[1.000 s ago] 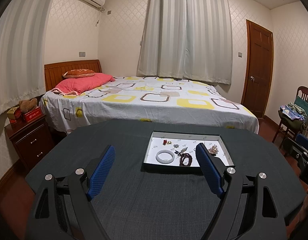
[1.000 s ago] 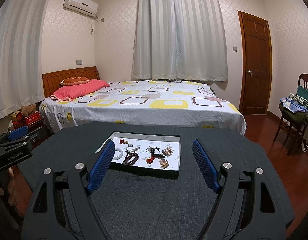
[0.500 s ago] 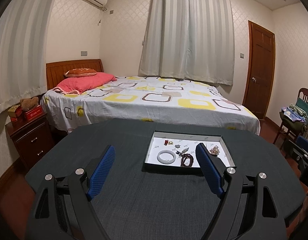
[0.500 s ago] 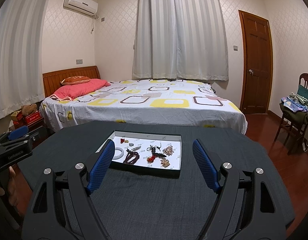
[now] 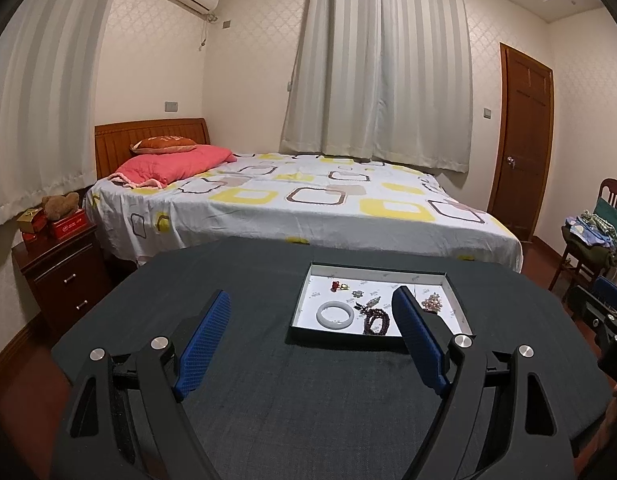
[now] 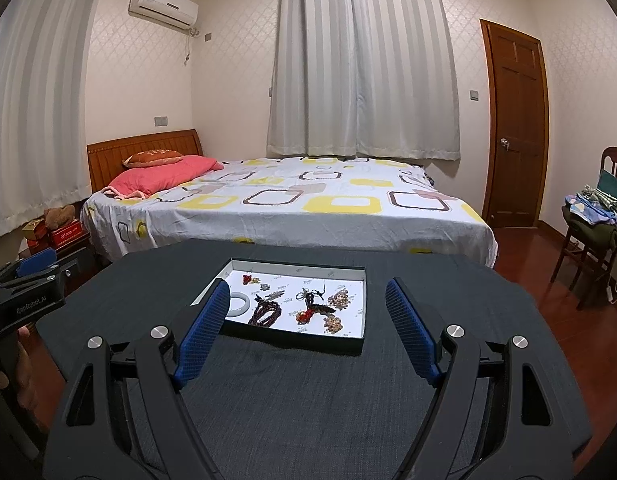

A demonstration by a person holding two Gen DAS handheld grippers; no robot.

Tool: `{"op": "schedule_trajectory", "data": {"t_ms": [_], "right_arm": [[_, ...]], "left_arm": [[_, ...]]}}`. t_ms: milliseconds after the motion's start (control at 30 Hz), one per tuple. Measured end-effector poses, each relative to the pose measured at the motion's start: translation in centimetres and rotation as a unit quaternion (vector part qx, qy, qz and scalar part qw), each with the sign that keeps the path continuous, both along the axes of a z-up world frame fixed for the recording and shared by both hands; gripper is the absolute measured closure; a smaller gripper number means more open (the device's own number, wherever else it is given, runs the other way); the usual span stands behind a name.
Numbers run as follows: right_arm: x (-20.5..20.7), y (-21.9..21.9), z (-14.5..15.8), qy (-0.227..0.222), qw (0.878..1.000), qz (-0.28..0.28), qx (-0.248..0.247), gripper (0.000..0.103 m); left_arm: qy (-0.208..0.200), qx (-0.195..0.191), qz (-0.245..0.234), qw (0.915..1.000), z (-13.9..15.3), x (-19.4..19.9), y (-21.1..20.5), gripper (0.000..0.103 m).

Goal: Organize jewelry

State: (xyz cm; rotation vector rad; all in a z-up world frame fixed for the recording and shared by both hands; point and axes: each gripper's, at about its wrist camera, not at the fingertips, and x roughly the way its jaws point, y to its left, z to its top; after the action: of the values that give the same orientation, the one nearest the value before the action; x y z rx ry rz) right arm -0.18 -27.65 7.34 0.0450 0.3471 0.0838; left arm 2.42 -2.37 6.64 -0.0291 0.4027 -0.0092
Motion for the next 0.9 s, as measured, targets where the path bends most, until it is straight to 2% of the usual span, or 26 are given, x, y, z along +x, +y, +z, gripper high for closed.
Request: {"op": "schedule_trajectory", "data": {"t_ms": [133,433,667,900], "right_arm": [[0.05,0.12,-0.09,0.0,1.0,0.0,0.0,0.025],[0.08,0.11,-0.17,0.002,1.0,0.001,0.0,0.025],[0.04,0.33,-0.47,0.003,1.0,0.002,0.0,0.025],[0.01,0.46,-0.67,0.006,1.0,0.002,0.001,0.025]], "left_arm": [[0.005,0.01,0.008,0.9999,-0.07,0.07,-0.29,0.018],[-0.011,-0.016,-0.009,0.9998,0.18,-0.18,-0.21,0.018],[-0.002,-0.019,-0.011,0.9998,-0.15,0.09,-0.25,0.017],[-0.003,-0.002,-0.009,1.0,-0.8,0.63,-0.56,0.017]]}}
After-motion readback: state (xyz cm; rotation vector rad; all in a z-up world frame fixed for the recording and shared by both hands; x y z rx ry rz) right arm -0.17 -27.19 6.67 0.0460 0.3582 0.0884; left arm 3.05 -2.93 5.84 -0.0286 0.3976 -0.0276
